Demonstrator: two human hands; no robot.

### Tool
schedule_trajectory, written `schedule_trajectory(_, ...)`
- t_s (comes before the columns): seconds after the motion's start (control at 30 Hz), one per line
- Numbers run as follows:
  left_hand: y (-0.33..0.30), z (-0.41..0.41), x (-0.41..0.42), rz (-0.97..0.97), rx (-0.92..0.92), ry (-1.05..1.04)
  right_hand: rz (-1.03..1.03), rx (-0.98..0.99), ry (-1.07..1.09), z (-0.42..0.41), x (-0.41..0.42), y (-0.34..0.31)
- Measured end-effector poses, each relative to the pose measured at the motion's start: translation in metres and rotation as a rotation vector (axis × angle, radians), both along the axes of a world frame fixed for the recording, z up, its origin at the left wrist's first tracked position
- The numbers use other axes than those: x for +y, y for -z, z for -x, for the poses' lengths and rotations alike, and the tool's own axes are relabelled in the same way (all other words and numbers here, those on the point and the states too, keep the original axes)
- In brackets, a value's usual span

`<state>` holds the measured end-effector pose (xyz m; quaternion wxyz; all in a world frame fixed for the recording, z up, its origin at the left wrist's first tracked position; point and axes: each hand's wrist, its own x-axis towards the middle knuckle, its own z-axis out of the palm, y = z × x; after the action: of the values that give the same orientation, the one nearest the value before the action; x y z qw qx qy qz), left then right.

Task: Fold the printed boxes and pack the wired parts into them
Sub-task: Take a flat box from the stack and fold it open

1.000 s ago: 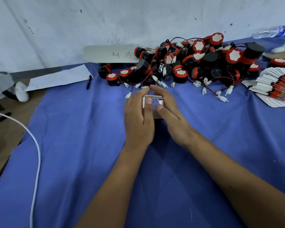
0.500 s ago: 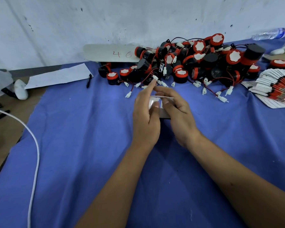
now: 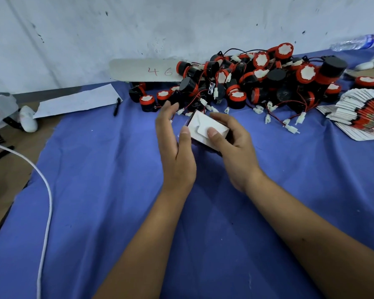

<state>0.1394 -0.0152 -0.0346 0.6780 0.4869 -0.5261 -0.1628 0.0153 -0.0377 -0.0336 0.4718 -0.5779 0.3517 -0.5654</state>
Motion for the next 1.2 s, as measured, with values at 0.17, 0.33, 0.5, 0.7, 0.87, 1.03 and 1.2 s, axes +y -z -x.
schedule_trajectory(0.17, 0.003, 0.008, -0.004, -0.219, 0.057, 0.092, 0.037, 0.092, 0.076, 0.001, -0.004, 0.001)
schedule_trajectory(0.33, 0.003, 0.006, -0.002, -0.206, 0.029, 0.157, 0.153, 0.290, 0.118, 0.002, -0.001, -0.002)
schedule_trajectory(0.5, 0.002, 0.007, 0.000, -0.156, -0.190, 0.178, 0.155, 0.335, 0.230, 0.004, -0.001, -0.002)
schedule_trajectory(0.7, 0.006, 0.004, -0.002, -0.136, -0.248, 0.199, 0.112, 0.313, 0.217, 0.005, -0.002, -0.004)
schedule_trajectory(0.87, 0.010, 0.004, -0.002, -0.123, -0.287, 0.232, 0.081, 0.299, 0.179, 0.006, -0.004, -0.002)
schedule_trajectory(1.03, 0.009, -0.003, -0.006, -0.095, -0.271, 0.212, -0.011, 0.263, -0.003, 0.011, -0.010, -0.006)
schedule_trajectory(1.2, 0.011, 0.001, -0.006, -0.059, -0.334, 0.236, -0.004, 0.325, 0.049, 0.013, -0.010, -0.001)
